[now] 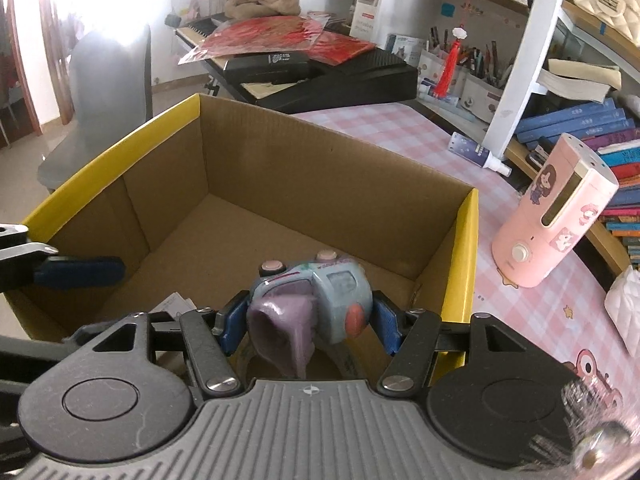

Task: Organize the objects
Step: 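Lower both into the yellow box and open both tools, then withdraw both tools from the box back over the table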

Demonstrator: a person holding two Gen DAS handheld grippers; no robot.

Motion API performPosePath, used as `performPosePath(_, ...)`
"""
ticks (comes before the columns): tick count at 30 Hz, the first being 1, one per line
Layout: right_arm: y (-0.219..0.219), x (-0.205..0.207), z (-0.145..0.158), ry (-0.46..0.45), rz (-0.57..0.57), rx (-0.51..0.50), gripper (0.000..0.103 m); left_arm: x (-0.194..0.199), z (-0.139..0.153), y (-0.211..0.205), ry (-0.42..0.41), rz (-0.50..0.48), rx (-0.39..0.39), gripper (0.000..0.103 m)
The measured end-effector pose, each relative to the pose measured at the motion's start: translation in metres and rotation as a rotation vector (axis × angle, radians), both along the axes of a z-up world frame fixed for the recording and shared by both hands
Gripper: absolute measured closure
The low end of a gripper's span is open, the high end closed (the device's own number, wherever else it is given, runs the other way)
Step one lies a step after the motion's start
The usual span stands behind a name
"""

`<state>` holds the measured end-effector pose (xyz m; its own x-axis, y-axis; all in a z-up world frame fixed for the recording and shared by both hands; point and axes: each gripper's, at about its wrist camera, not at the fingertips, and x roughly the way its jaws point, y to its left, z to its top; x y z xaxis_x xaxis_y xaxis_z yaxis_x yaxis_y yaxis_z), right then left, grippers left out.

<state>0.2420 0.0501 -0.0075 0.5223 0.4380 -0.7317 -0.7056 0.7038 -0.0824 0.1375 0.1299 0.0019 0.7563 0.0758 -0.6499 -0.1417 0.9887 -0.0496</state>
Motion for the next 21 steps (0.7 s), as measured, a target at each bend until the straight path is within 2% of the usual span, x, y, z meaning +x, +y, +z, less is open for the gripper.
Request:
performPosePath(6,-0.010,-0.010,0.012,-0.023,-0.042,0.055,0.041,-0.015,0.012,0.000,-0.060,0.020,0.008,0.037)
performPosePath(14,-0.041,-0.035,0.034,-0.078,-0.168,0.154,0.036,-0.041,0.028,0.003,-0.149,0.061,0.007,0.028)
performPosePath(21,-0.067,-0.069,0.045,-0.155,-0.292,0.216,0.027,-0.064,0.028,0.003,-0.174,0.080,0.022,0.020)
